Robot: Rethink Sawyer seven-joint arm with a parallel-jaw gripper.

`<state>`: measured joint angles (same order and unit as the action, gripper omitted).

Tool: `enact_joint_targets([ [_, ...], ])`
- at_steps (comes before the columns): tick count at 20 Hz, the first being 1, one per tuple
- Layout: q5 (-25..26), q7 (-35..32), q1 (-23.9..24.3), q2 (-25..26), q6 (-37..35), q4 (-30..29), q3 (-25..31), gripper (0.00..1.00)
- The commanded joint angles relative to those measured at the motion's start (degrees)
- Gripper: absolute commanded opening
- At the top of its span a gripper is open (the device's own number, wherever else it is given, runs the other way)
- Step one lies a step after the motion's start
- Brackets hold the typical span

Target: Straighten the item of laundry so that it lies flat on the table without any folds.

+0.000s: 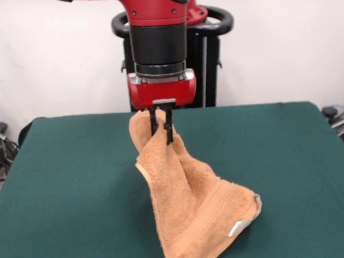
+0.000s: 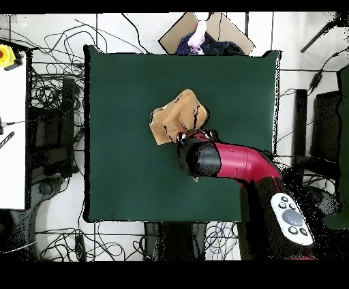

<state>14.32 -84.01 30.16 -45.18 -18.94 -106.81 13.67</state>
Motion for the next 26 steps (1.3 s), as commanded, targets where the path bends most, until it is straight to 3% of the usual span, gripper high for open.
enact_joint_targets([
  [1, -4.45, -16.65, -1.99, -1.1, 3.62, -3.17, -4.47, 0.0],
  [11, -8.9, -19.52, -3.93, 0.39, 8.01, -3.89, -9.46, 0.0],
  [18, -16.09, -23.94, -6.07, 0.57, 13.13, -6.61, -14.72, 0.0],
  [26, -19.11, -22.1, -4.53, 1.13, 13.69, -5.81, -15.44, 0.0],
])
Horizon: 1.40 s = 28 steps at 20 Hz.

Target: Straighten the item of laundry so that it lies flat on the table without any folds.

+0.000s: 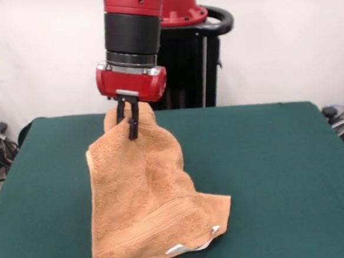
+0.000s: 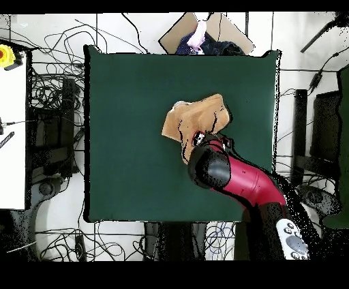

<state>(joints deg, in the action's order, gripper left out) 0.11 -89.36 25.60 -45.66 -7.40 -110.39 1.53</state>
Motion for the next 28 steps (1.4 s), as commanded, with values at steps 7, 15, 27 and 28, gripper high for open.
enact_joint_targets([
  [7, -5.5, -18.69, 0.28, 2.4, 6.14, -3.98, -4.39, 0.0],
  [15, -7.83, -20.19, -1.13, 3.57, 10.18, -6.18, -6.77, 0.0],
  [27, -10.81, -22.3, -2.94, 6.3, 15.27, -11.54, -3.79, 0.0],
  [28, -11.1, -22.7, -3.26, 6.52, 16.01, -12.07, -3.54, 0.0],
])
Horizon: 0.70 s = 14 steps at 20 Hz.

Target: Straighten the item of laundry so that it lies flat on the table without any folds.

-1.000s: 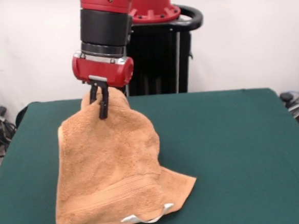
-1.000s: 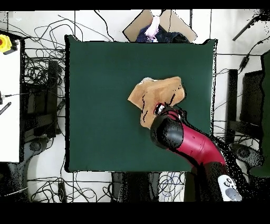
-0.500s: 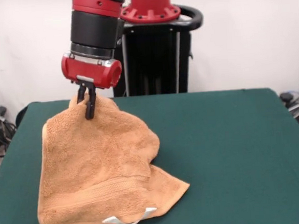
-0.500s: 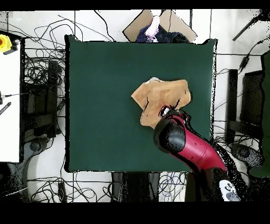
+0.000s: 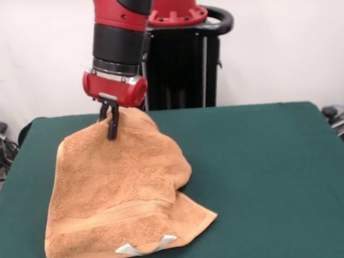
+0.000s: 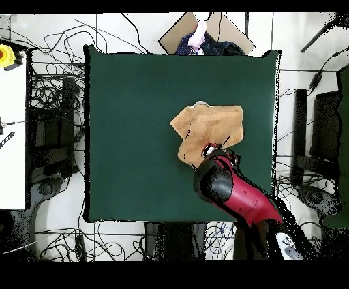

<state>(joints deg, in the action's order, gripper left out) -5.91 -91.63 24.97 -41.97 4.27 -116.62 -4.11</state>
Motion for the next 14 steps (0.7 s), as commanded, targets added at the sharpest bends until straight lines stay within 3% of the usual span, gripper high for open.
enact_joint_targets([
  [1, -5.26, -20.58, -2.7, 2.98, 4.73, -6.1, 2.28, 0.0],
  [10, -8.17, -23.73, -6.61, 4.7, 9.47, -8.94, 2.51, 0.0],
  [14, -11.34, -25.21, -11.66, 5.14, 10.29, -9.31, 0.65, 0.0],
])
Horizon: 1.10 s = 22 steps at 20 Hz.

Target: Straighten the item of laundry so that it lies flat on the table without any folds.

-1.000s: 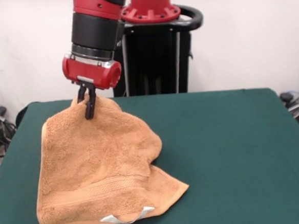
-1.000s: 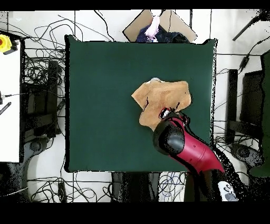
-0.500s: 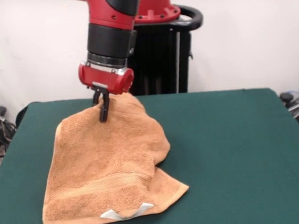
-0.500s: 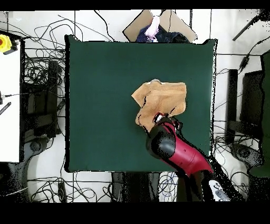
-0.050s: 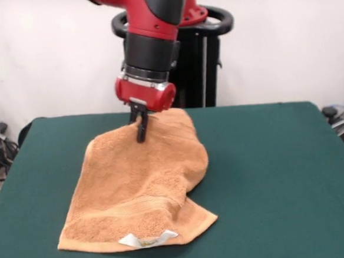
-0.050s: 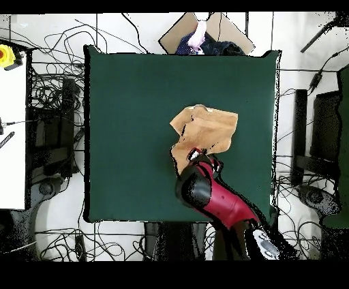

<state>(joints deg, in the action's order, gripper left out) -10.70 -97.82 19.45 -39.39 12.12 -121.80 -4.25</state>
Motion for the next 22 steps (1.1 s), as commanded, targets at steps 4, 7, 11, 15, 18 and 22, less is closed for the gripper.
enact_joint_targets([
  [4, -9.66, -19.98, -9.94, 2.27, 1.36, -3.81, 0.24, 0.0],
  [7, -11.37, -19.28, -12.26, -0.35, -1.99, -3.62, -0.06, 0.0],
  [11, -13.79, -15.84, -17.29, -6.17, -12.0, -2.21, -5.47, 0.0],
  [15, -14.36, -14.53, -22.02, -8.69, -18.02, 0.26, -10.98, 0.0],
  [18, -13.12, -14.17, -22.36, -9.31, -19.28, 1.08, -11.6, 0.0],
  [22, -11.26, -13.99, -22.01, -11.25, -22.42, 1.73, -11.73, 0.0],
])
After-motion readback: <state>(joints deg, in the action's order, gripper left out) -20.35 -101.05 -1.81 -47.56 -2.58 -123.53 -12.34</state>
